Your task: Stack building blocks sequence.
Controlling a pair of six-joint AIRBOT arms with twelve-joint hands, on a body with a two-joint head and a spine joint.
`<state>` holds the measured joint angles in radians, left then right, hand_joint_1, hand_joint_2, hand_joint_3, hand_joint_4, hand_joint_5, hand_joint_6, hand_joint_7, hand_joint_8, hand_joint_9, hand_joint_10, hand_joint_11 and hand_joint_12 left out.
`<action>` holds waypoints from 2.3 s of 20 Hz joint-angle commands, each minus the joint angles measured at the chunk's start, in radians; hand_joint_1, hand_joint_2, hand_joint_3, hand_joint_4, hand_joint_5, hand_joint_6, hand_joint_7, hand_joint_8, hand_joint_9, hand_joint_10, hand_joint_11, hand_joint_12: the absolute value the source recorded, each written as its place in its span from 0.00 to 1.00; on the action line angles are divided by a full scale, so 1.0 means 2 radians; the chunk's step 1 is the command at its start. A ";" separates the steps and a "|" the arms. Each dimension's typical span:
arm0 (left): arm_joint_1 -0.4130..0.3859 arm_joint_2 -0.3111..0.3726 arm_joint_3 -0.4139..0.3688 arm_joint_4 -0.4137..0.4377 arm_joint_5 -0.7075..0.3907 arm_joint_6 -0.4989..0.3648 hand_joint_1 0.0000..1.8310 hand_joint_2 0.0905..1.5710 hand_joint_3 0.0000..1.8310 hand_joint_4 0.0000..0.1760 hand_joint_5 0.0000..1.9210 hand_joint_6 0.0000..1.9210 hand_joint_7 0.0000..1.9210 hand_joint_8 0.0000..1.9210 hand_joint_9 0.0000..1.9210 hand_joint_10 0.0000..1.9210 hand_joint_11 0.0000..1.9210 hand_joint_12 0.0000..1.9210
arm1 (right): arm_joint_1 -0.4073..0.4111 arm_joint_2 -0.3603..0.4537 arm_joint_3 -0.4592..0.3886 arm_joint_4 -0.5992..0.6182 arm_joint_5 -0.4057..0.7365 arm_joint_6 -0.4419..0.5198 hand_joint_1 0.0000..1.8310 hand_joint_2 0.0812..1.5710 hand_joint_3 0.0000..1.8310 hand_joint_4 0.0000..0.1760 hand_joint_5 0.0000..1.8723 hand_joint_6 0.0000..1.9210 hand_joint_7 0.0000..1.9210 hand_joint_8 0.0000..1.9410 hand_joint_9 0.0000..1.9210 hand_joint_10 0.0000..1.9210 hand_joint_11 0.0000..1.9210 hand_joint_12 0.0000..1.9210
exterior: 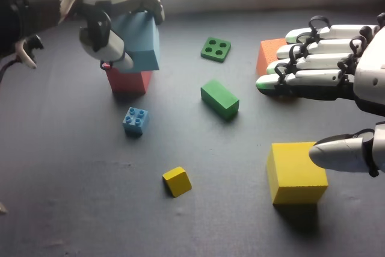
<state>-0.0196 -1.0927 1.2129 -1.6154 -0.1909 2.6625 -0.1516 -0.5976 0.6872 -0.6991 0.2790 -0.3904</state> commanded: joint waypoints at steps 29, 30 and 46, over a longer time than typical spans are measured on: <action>0.026 -0.037 0.095 0.003 0.033 0.002 0.63 0.71 0.00 0.00 0.33 0.22 0.34 0.39 0.27 0.39 0.14 0.68 | 0.008 0.006 -0.002 0.013 0.043 0.001 0.04 0.83 0.00 0.00 0.14 0.00 0.14 0.00 0.10 0.01 0.00 0.21; 0.028 -0.037 0.096 0.000 0.033 0.002 0.62 0.68 0.00 0.00 0.34 0.12 0.35 0.18 0.28 0.29 0.11 0.65 | 0.008 0.006 -0.002 0.013 0.043 0.001 0.05 0.83 0.00 0.00 0.14 0.00 0.14 0.00 0.11 0.01 0.00 0.23; 0.032 -0.038 0.096 -0.009 0.034 0.002 0.26 0.60 0.00 0.00 0.16 0.00 0.17 0.00 0.16 0.00 0.00 0.38 | 0.008 0.006 -0.002 0.013 0.043 0.001 0.07 0.83 0.00 0.00 0.13 0.01 0.12 0.01 0.07 0.01 0.00 0.13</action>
<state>0.0467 -1.1809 1.4002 -1.6375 -0.1223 2.6629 -0.1516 -0.5976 0.6872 -0.6991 0.2794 -0.3908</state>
